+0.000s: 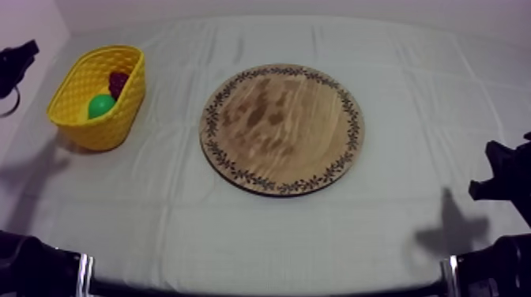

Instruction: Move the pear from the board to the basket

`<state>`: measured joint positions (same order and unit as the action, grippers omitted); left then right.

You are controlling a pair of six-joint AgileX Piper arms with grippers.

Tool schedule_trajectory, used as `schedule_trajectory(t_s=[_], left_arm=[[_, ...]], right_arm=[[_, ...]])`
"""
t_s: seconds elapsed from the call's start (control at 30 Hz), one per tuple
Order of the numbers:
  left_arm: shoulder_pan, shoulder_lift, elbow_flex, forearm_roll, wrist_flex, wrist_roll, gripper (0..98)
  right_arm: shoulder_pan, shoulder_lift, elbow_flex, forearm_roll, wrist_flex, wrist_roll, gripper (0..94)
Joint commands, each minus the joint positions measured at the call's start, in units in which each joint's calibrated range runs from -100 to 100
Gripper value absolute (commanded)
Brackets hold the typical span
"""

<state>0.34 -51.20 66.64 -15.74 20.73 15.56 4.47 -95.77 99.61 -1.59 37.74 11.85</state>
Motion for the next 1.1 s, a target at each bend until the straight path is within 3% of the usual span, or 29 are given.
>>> schedule_trajectory(t_s=[0.0, 0.43, 0.8, 0.9, 1.07], left_arm=[[1.3, -16.2, 8.1, 0.06, 0.9, -0.7, 0.0], [4.7, -40.0, 28.0, 0.83, 5.4, -5.4, 0.0], [3.0, -48.0, 32.6, 10.15, 9.5, -14.3, 0.0], [1.9, -48.4, 33.0, 11.53, 8.6, -15.0, 0.0], [1.0, -48.6, 33.3, 12.11, 8.6, -15.2, 0.0]], right_arm=[[0.0, 0.0, 0.1, 0.0, 0.1, -0.1, 0.5], [0.0, 0.0, 0.1, 0.0, 0.1, -0.1, 0.5], [0.0, 0.0, 0.1, 0.0, 0.1, -0.1, 0.5], [0.0, 0.0, 0.1, 0.0, 0.1, -0.1, 0.5], [0.0, 0.0, 0.1, 0.0, 0.1, -0.1, 0.5]])
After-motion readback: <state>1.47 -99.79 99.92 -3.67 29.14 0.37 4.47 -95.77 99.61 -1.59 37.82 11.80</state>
